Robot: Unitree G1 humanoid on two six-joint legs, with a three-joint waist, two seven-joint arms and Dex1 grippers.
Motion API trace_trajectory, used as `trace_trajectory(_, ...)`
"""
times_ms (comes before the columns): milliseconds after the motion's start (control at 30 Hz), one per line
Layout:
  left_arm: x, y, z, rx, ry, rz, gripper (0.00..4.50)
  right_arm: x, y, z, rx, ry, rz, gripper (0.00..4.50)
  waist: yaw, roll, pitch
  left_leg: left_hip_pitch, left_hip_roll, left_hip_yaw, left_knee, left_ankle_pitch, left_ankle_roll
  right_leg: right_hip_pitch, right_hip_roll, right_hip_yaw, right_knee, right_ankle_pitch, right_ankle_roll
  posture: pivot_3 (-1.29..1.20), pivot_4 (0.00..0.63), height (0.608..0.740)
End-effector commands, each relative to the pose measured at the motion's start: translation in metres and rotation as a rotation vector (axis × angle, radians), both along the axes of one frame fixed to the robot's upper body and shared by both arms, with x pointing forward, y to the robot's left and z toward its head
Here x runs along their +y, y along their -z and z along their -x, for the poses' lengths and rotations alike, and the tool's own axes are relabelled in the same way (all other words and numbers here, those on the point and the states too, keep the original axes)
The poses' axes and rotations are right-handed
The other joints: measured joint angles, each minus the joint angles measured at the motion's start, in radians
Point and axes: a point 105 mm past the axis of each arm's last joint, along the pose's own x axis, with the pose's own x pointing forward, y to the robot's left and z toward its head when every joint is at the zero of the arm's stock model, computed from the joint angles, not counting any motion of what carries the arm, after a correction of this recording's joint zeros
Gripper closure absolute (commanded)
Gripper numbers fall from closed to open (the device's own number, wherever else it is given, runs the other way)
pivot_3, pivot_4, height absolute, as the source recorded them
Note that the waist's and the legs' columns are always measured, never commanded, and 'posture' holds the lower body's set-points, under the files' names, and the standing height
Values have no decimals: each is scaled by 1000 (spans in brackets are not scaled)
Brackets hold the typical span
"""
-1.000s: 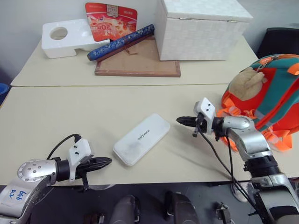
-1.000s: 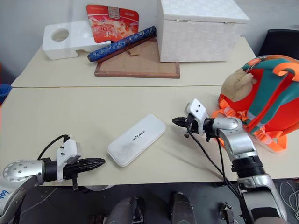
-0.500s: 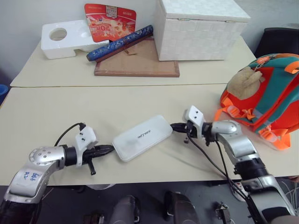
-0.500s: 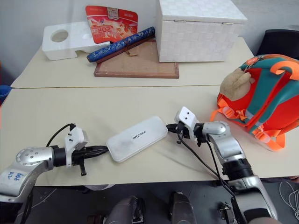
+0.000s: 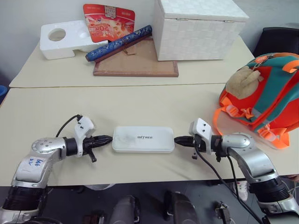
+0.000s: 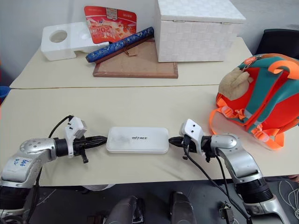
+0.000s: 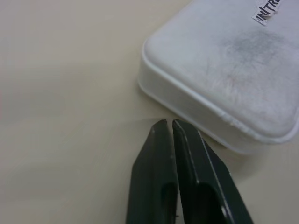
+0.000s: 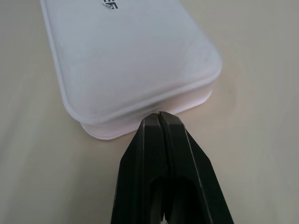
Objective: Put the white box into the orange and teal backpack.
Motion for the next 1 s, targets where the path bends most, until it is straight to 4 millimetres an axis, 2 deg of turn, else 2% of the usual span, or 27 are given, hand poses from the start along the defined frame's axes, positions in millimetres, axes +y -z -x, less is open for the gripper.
trace_trajectory(33, 22, -5, -2, 135, -112, 44, 2962, -10, -14, 1, -46, -13, 9, 4500, 2, 0, 0, 0, 0, 0, 0, 0, 0, 0, 0, 0, 0, 0, 0, 0, 150, 740)
trace_trajectory(200, 13, -20, 8, 433, -105, 287, 1432, -15, -11, 7, -29, -36, 34, 4500, 5, 0, 0, 0, 0, -1, 0, 0, 0, 1, 0, -1, 1, 0, 0, 0, 150, 740)
trace_trajectory(267, 10, -22, 10, 518, -113, 331, 839, -15, -10, 8, -27, -44, 40, 4500, 4, 0, 0, 0, 0, 0, 1, 1, 0, 1, 1, -1, 2, 0, 0, 0, 150, 740)
trace_trajectory(367, 3, -19, 15, 614, -110, 334, 839, -14, -10, 9, -29, -52, 45, 4500, 1, -1, 0, 0, -1, 0, 1, 1, 0, 1, 1, 0, 2, 0, 0, 0, 150, 740)
trace_trajectory(567, -11, -4, 5, 654, -106, 333, 839, -7, -5, 13, -24, -103, 66, 4500, 6, -1, 0, 1, 0, 1, 1, 3, -1, 1, 2, 1, 2, 0, 0, 0, 150, 740)
trace_trajectory(767, -46, 1, -13, 695, -52, 428, 839, 3, -3, 13, -19, -123, 51, 4500, 26, -1, -1, 1, -3, 0, 1, 4, 0, 2, -1, 1, 1, 1, 2, 0, 150, 740)
trace_trajectory(1000, -77, -2, -18, 755, 47, 429, 839, 12, -3, 11, -20, -125, 45, 4500, 33, -2, -1, 1, -4, 0, 2, 5, 1, 2, -1, 1, 2, 1, 2, 0, 150, 740)
